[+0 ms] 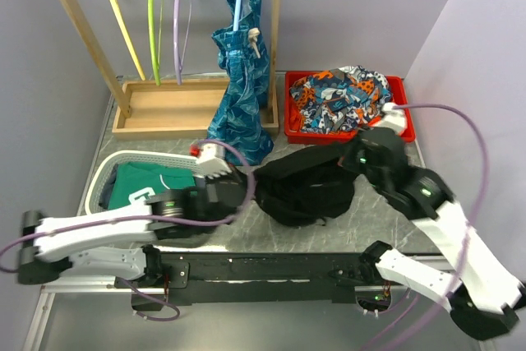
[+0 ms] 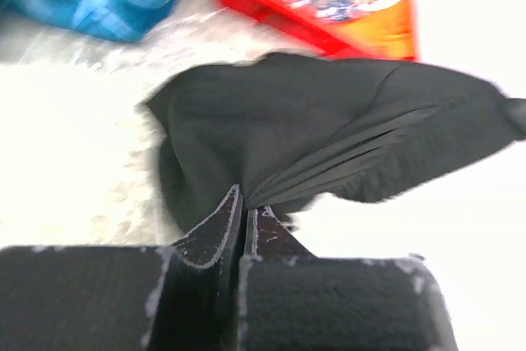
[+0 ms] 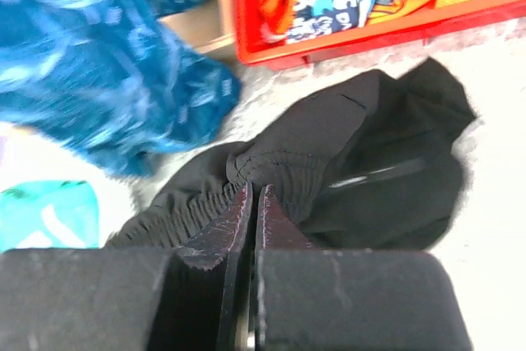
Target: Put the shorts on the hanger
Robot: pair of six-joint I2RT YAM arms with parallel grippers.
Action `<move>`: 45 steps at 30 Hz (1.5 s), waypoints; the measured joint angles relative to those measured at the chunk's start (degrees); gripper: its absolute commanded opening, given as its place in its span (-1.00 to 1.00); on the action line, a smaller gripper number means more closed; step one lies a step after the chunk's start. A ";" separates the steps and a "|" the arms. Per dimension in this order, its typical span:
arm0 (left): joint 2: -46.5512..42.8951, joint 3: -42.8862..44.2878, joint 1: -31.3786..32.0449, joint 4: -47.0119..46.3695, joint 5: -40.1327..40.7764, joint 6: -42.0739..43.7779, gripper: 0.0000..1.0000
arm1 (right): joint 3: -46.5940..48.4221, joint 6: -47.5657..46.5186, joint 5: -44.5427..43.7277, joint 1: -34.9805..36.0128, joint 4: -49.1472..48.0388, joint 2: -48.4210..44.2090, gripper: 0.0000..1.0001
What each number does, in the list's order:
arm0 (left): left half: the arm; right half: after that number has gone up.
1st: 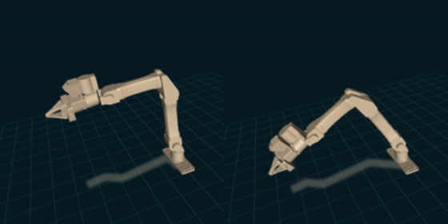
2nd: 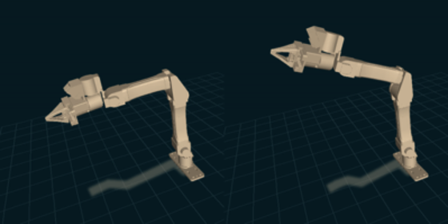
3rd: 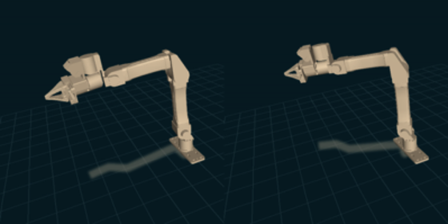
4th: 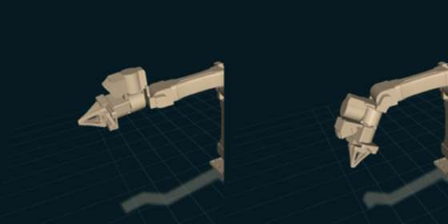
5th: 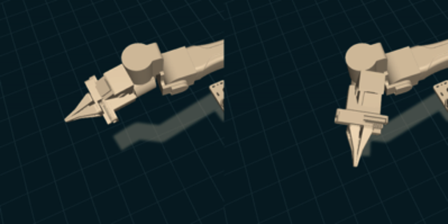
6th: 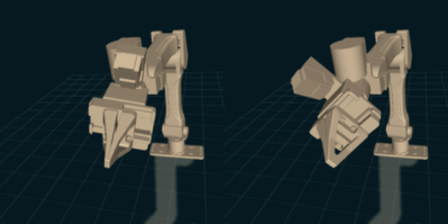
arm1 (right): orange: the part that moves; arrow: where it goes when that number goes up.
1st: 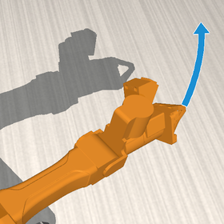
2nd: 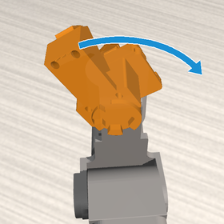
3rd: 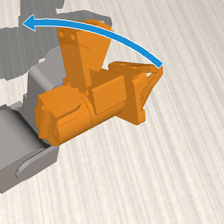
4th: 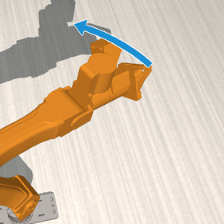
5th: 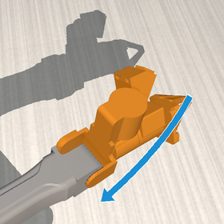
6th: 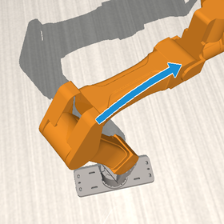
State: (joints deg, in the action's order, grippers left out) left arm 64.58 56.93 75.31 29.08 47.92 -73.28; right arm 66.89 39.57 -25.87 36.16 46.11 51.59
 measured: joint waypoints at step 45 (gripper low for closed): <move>-4.02 -10.10 -20.94 1.33 -28.55 20.63 0.43 | -19.34 -3.45 9.31 6.84 -21.03 17.59 0.34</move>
State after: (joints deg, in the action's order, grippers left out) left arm 60.55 46.83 54.37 30.41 19.38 -52.64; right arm 47.55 36.12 -16.56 43.00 25.08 69.19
